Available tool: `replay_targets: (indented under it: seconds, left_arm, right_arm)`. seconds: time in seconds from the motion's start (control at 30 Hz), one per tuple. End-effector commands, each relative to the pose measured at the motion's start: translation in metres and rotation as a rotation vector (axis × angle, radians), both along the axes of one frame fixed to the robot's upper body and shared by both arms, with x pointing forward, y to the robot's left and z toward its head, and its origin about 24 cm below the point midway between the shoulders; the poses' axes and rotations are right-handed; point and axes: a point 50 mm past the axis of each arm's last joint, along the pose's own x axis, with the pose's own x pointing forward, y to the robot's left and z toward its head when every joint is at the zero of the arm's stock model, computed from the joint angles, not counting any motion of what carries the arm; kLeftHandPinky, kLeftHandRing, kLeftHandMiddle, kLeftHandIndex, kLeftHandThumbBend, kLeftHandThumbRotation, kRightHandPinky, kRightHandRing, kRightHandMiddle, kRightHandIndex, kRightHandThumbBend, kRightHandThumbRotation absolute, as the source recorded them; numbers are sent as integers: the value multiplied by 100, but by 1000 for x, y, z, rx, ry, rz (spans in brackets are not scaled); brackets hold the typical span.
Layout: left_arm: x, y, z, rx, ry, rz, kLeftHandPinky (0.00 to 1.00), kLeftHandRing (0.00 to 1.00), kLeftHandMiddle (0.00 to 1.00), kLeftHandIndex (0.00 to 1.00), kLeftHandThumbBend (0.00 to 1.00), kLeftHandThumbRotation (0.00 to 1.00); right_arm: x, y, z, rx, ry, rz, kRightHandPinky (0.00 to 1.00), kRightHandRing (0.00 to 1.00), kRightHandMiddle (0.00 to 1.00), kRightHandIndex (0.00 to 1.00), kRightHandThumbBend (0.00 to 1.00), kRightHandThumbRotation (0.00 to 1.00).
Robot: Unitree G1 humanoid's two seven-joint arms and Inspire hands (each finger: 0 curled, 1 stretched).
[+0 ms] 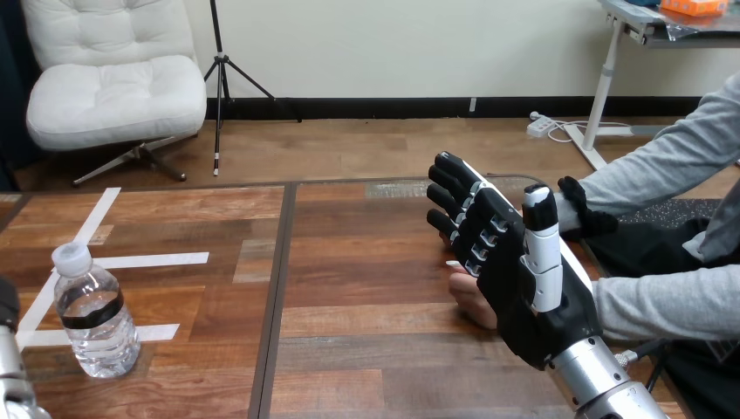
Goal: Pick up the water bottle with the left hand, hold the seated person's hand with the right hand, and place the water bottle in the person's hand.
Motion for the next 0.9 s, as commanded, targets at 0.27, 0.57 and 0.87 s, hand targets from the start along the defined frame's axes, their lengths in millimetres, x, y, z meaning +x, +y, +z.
replay_targets:
  seconds: [0.27,0.57,0.87]
  left_arm:
    - [2,4,6,64,0,-3,100,100,98,94,93,69]
    - [0,5,2,74,24,1,100,100,99,96,99,27]
    - [-1,5,-1,106,67,-5,100,100,100,99,100,9]
  right_arm:
    - [5,0,19,19,-83,-3,100,98,96,93,87,100]
    - [6,0,19,18,-81,-4,100,98,96,93,87,100]
    - [5,0,19,21,-79,-1,100,98,96,93,87,100]
